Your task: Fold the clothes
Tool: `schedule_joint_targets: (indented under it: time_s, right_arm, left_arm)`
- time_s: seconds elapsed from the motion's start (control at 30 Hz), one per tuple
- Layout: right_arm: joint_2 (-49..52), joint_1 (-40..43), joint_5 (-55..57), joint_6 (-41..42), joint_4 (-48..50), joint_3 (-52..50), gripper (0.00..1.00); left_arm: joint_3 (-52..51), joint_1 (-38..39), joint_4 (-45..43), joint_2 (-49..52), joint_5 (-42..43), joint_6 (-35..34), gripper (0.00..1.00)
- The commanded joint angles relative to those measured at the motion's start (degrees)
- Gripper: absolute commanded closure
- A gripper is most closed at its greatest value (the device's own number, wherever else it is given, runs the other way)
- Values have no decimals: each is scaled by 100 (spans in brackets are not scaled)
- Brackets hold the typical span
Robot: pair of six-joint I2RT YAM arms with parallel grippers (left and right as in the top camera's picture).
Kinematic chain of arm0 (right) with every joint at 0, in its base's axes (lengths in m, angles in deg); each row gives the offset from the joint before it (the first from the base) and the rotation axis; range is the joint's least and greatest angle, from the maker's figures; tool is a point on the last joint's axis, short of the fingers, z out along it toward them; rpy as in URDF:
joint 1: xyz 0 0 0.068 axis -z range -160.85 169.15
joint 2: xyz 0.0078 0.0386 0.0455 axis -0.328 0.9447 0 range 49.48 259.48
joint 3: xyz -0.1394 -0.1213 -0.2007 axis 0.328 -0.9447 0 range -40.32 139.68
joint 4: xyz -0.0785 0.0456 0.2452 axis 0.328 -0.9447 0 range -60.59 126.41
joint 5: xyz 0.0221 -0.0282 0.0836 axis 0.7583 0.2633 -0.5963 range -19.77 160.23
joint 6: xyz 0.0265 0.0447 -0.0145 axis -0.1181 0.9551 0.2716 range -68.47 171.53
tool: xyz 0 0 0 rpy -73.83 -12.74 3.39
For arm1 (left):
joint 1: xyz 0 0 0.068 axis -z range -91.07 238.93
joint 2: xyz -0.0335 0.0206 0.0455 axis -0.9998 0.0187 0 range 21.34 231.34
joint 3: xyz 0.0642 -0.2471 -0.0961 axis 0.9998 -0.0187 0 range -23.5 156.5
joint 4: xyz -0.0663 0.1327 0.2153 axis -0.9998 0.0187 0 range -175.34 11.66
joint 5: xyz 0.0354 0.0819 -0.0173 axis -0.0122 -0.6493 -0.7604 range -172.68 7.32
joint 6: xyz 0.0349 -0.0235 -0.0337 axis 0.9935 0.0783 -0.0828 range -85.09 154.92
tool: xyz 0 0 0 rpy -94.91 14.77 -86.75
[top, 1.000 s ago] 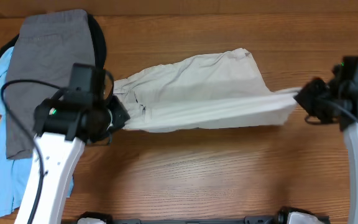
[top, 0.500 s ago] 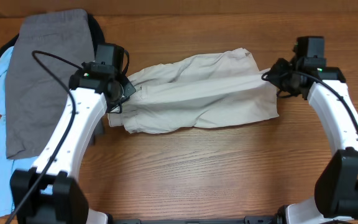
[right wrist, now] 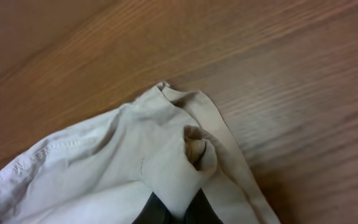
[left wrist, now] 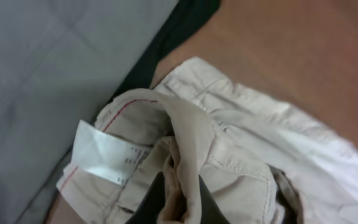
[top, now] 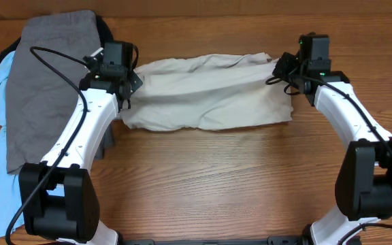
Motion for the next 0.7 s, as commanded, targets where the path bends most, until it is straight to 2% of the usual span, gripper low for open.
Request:
schedule_joint_targets:
  time_s: [0.0,0.03,0.1,0.13,0.27,0.33,0.5,0.67]
  right_arm:
    - [162,-4,243,-2,396,151,86]
    - [197,-11,240,-2,514,151,72]
    - [254,-26,240,-2,754,151,12]
    - [260,-33,243,-2,857,151,0]
    - [258,-35,238,-4,1014,173,0]
    - [245,-35,238,-26,782,264,0]
    - [229,-74,-195,-481,103,588,0]
    - [229,-146,-225,-535,-319,675,0]
  left_arm:
    - [31,-105,-531,118,-584,-59,67]
    - [31,-105,-706,162,-579,-55,46]
    - [31,-105,-1110,304,-573,76,13]
    - [31,-107,-1355,376,-564,238,0]
    - [46,-136,-1908,487,-522,546,0]
    - [223,-195,-1875,450,-310,710,0]
    - [894,-238,-857,446,212,990,0]
    - [1198,-234,20,446,846,1453,0]
